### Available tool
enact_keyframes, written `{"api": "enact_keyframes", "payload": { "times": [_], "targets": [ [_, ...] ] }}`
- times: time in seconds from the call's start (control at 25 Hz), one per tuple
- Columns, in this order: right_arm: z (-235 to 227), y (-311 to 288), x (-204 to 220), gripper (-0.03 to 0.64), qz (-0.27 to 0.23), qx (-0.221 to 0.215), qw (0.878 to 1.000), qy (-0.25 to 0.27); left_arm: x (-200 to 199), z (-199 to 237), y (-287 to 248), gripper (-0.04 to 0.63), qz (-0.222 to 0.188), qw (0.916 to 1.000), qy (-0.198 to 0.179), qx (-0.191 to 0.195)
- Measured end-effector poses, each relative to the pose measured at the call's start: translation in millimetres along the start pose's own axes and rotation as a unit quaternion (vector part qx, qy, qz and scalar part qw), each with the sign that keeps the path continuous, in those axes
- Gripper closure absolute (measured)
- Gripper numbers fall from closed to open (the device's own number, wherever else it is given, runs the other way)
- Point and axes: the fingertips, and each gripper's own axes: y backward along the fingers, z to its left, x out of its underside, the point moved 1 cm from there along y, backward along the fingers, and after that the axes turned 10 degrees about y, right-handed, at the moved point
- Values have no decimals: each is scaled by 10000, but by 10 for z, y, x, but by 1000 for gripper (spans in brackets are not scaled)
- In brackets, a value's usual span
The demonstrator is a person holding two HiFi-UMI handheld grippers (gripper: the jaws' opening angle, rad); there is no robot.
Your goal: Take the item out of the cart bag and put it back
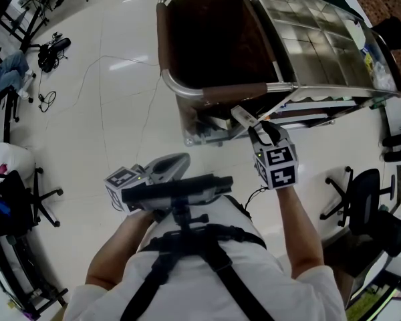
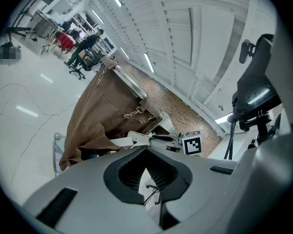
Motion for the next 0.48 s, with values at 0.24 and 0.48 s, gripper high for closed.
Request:
{"api": "enact_keyframes", "payload": {
  "times": [0.24,0.48],
  "targets": [
    [15,170,-108,476,-234,24,9997,-122,20,6,8,591,43,10000,26,4],
    [37,295,-99,476,-275,-6,9995,-182,15,6,0,591,21,10000,37,19]
  ]
}}
